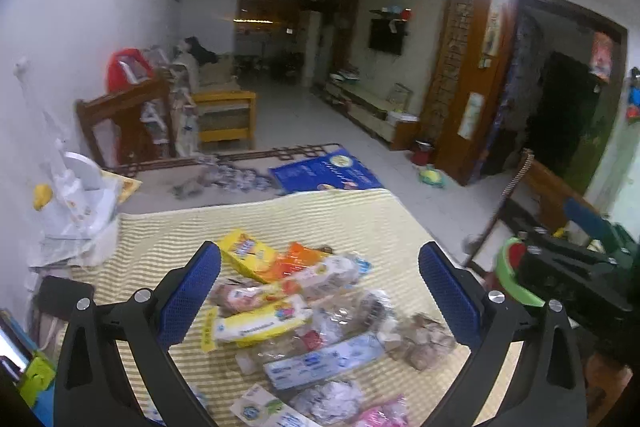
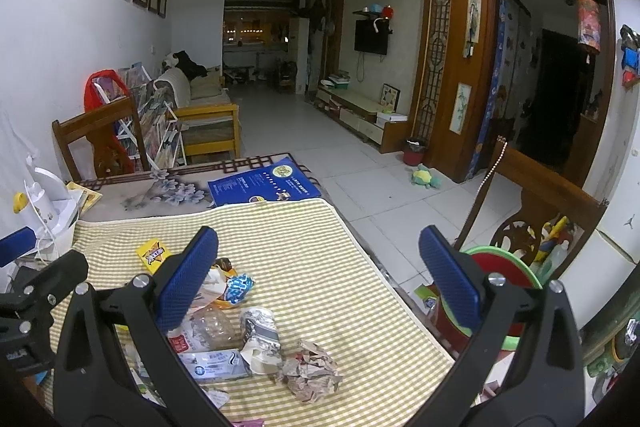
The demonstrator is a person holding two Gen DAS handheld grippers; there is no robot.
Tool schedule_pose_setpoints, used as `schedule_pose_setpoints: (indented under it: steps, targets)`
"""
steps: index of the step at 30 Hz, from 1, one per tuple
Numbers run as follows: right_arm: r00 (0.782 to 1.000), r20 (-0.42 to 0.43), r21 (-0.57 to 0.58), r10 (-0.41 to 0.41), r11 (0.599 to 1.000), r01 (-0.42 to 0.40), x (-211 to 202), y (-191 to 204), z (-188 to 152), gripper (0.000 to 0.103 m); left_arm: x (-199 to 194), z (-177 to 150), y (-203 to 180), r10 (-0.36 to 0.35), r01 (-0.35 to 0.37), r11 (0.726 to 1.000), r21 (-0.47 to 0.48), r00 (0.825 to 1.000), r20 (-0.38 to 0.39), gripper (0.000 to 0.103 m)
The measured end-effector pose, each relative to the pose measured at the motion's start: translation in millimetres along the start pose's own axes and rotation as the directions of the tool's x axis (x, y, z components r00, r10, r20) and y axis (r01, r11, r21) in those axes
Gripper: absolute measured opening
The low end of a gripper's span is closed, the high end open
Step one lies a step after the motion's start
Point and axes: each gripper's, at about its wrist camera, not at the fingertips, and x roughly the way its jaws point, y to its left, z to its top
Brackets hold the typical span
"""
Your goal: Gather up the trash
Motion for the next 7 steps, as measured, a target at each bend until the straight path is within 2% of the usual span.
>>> schedule_pose_setpoints:
  steps: [2,5,7]
  targets:
    - [1.000,0.001,0.001,-0.004,1.000,0.004,1,-1,-1,0.099,2,2,3,0.072,-0.072,0.997,-0.012,0.997,-0.004,0.095]
    - [1.000,0.001,0.002,-0.003,1.000,0.003,1,-1,-1,0.099,8,4,12,0.062,-0.064,0.997,-0.052,0.997,-0.041,0.095]
    - [1.000,0.002,-0.001,-0.004,1.000,0.004,1,-1,-1,0.099,10,4,16,0.079,-0.082,0.995,-0.061,0.996,-0.049,0.095]
